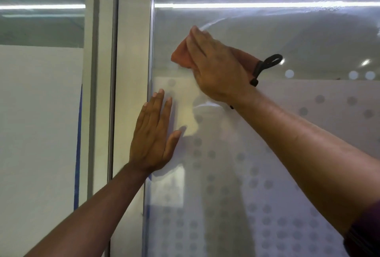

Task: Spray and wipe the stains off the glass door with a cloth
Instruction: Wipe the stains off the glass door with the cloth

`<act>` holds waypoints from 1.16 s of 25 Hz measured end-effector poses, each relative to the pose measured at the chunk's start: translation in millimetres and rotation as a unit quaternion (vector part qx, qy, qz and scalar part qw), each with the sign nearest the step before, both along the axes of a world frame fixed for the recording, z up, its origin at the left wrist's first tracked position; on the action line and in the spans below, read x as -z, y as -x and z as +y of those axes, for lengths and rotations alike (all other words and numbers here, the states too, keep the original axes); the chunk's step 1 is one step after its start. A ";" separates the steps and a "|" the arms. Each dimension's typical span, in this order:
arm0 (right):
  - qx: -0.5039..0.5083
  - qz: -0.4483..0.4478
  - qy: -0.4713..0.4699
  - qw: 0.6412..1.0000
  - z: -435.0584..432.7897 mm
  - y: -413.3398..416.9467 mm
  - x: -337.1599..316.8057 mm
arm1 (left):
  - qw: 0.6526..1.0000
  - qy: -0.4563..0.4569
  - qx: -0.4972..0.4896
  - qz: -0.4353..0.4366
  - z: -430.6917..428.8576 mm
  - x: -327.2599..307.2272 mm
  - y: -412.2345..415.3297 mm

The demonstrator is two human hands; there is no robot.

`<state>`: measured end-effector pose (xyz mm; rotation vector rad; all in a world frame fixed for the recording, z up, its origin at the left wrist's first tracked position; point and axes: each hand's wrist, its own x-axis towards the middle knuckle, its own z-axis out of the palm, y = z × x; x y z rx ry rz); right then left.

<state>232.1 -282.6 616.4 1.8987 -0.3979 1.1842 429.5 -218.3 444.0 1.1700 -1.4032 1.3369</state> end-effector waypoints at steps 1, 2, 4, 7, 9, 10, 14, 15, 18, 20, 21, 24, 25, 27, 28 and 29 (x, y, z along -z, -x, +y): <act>-0.005 0.018 0.008 1.000 -0.1 -4.7 9.8 | 1.000 0.000 0.021 0.007 0.8 -0.3 0.7; -0.010 0.030 0.012 0.999 0.0 -8.5 21.7 | 0.999 -0.003 0.046 0.014 1.8 -0.3 1.4; -0.026 0.047 0.005 0.999 0.3 -14.1 47.1 | 0.995 -0.007 0.097 0.023 3.8 -2.4 0.9; -0.051 0.074 -0.021 0.996 2.6 -18.3 94.7 | 0.984 -0.029 0.172 0.042 8.3 -3.6 -1.7; -0.071 0.096 -0.041 0.992 4.2 -17.1 126.3 | 0.976 -0.045 0.205 0.064 11.9 -2.4 -2.2; -0.080 0.103 -0.049 0.990 5.5 -16.1 141.3 | 0.974 -0.053 0.210 0.069 13.4 -1.5 -1.8; -0.100 0.129 -0.052 0.985 9.1 -15.5 197.6 | 0.976 -0.075 0.191 0.074 16.4 3.7 1.7; -0.098 0.145 -0.060 0.983 9.8 -15.7 209.5 | 0.976 -0.077 0.191 0.076 16.8 4.6 3.2; -0.092 0.198 -0.073 0.973 12.5 -15.6 241.2 | 0.973 -0.078 0.201 0.084 17.6 7.2 7.3; -0.087 0.230 -0.074 0.967 14.5 -15.2 263.3 | 0.975 -0.078 0.195 0.078 18.6 11.6 11.0; -0.085 0.246 -0.071 0.963 15.4 -14.8 274.7 | 0.978 -0.077 0.182 0.072 18.9 16.0 12.7; -0.077 0.308 -0.047 0.947 13.9 -8.3 307.0 | 0.987 -0.078 0.129 0.059 17.8 30.4 17.5; -0.068 0.332 -0.028 0.941 10.9 -2.7 317.4 | 0.989 -0.079 0.111 0.057 16.3 34.6 19.5; -0.060 0.351 0.021 0.934 -0.6 14.5 338.0 | 0.993 -0.082 0.072 0.046 11.4 43.9 26.3; -0.072 0.341 0.042 0.936 -7.7 23.9 346.3 | 0.995 -0.080 0.053 0.038 8.5 48.0 29.6; -0.092 0.319 0.051 0.942 -14.6 32.3 352.3 | 0.996 -0.077 0.035 0.027 6.0 51.4 31.9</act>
